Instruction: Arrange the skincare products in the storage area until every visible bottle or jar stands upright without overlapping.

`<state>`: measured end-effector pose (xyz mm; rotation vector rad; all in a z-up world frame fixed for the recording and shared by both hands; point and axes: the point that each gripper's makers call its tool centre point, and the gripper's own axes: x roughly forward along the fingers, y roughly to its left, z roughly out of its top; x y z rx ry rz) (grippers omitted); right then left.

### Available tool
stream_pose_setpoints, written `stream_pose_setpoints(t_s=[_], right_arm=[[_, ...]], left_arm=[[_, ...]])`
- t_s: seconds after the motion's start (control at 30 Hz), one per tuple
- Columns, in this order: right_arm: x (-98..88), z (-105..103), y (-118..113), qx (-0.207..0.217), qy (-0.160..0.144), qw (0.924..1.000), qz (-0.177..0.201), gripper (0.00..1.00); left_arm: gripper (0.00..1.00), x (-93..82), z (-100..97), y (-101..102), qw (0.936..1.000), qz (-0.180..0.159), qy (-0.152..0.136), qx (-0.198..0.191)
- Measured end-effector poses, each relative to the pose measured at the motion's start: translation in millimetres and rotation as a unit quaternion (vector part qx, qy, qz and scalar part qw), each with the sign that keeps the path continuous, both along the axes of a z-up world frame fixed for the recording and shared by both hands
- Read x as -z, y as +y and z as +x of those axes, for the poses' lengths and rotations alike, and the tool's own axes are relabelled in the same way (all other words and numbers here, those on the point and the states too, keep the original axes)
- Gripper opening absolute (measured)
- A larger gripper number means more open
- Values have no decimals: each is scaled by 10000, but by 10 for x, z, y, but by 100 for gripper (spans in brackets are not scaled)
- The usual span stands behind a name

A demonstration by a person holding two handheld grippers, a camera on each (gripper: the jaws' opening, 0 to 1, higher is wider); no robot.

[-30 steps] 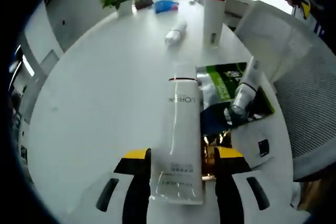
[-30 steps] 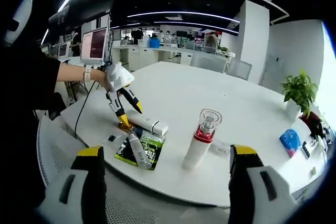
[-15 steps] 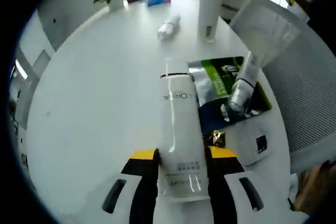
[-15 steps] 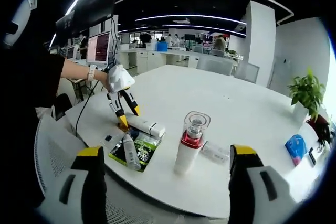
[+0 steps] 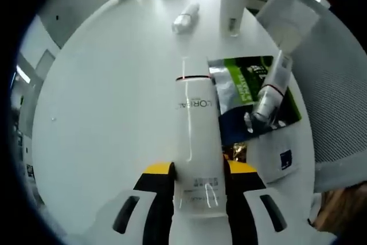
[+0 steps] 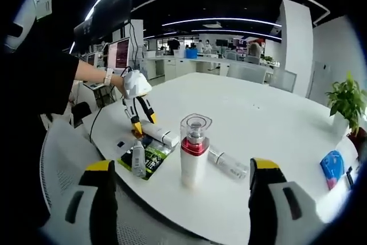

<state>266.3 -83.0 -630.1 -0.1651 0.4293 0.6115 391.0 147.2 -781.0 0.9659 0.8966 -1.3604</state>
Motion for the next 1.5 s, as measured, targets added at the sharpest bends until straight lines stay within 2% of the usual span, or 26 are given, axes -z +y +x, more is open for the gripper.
stream_pose_setpoints(t_s=[0.1,0.17,0.23,0.3,0.33,0.43,0.57,0.73,1.03,1.17,1.3,1.43,1.5], right_arm=[[10,19,-39,-166,-1,9998,56,95],[14,28,-35,-300,6,9995,120,94],[19,43,-34,-396,-27,9991,137,94],[40,56,-34,-527,-30,9985,115,93],[53,68,-37,-581,-27,9983,107,93],[67,91,-26,-757,-29,9971,111,92],[30,129,-5,-933,-103,9955,127,91],[-1,180,41,-1010,-140,9946,191,90],[5,142,123,-1080,-180,9939,151,90],[15,97,128,-1033,-168,9944,160,89],[25,56,134,-1023,-149,9945,189,89],[133,29,98,-989,-36,9951,37,87],[196,12,93,-989,55,9951,70,87]], left_arm=[[29,-11,1,2,9998,121,-129,-115],[29,-31,-15,3,9990,166,-99,-415],[29,-64,-22,-18,9986,142,-138,-499],[28,-100,3,-31,9977,132,-313,-587],[28,-126,7,-40,9963,126,-338,-782],[28,-188,2,-73,9940,84,-362,-1027],[28,-313,-17,-117,9911,83,-684,-1142],[27,-413,-70,-148,9887,73,-880,-1208],[28,-596,-124,-273,9898,101,-1186,-784],[28,-631,-153,-355,9910,195,-1275,-345],[28,-674,-193,-450,9910,164,-1306,-249],[28,-702,-223,-468,9875,346,-1513,279],[28,-711,-236,-455,9875,355,-1514,274]])
